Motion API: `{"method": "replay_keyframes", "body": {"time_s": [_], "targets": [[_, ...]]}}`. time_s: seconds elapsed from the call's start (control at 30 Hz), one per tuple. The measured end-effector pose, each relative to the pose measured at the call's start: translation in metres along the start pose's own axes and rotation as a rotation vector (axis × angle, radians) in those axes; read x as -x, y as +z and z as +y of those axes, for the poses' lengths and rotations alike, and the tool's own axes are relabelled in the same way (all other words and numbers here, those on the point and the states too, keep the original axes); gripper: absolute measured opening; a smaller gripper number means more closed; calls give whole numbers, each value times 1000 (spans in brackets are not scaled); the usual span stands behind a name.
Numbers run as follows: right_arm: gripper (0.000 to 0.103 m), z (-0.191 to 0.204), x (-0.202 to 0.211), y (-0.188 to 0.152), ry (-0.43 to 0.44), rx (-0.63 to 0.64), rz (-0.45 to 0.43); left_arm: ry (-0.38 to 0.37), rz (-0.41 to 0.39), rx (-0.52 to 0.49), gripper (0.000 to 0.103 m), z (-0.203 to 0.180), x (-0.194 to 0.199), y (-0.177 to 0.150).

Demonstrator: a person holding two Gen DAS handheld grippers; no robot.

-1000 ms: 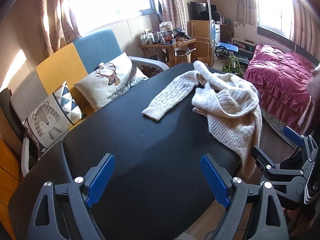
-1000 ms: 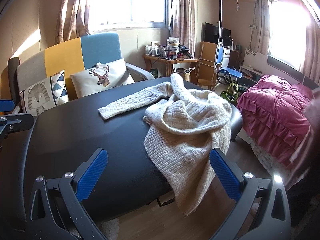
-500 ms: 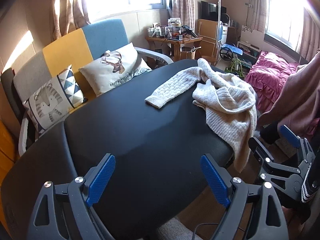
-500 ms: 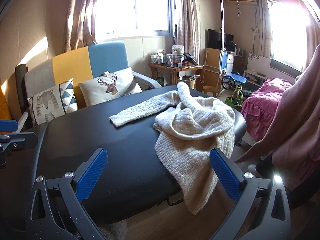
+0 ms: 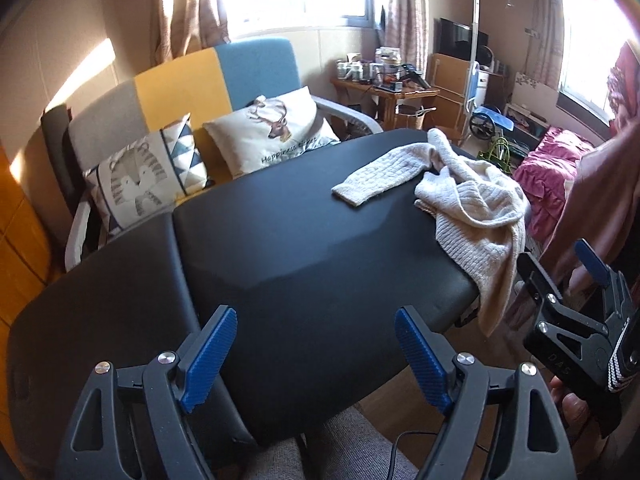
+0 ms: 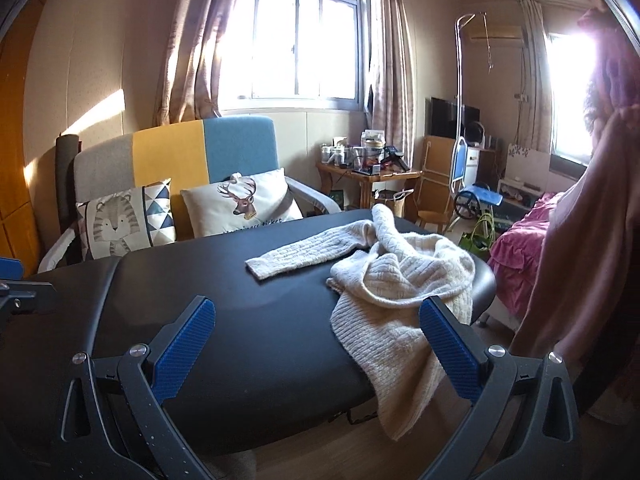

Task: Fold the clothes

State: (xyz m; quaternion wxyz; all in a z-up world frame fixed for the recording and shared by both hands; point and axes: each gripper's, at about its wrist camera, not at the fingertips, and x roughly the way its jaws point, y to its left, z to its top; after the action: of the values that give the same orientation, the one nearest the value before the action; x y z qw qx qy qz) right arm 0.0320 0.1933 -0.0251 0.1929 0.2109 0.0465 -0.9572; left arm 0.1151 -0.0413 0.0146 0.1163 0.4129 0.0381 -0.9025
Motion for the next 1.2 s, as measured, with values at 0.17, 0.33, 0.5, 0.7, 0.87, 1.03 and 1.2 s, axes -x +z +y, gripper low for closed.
{"method": "replay_keyframes", "body": {"time_s": [0.17, 0.33, 0.5, 0.7, 0.87, 1.03, 1.2], "targets": [[103, -21, -27, -6, -24, -43, 52, -5, 30, 23, 84, 8, -18, 0], [103, -53, -65, -3, -80, -97, 91, -22, 7, -26, 83, -4, -46, 15], [103, -90, -112, -1, -141, -142, 123, -54, -64, -112, 82, -17, -74, 33], [102, -151, -176, -3, -228, -284, 191, -114, -44, -158, 74, -24, -118, 54], [93, -192, -220, 6, -288, -331, 219, -136, -42, -133, 74, -22, -153, 68], [90, -235, -264, 17, -334, -395, 251, -141, -52, -140, 74, -19, -169, 76], [90, -274, -312, 21, -362, -478, 316, -147, -43, -137, 74, -17, -178, 77]]}}
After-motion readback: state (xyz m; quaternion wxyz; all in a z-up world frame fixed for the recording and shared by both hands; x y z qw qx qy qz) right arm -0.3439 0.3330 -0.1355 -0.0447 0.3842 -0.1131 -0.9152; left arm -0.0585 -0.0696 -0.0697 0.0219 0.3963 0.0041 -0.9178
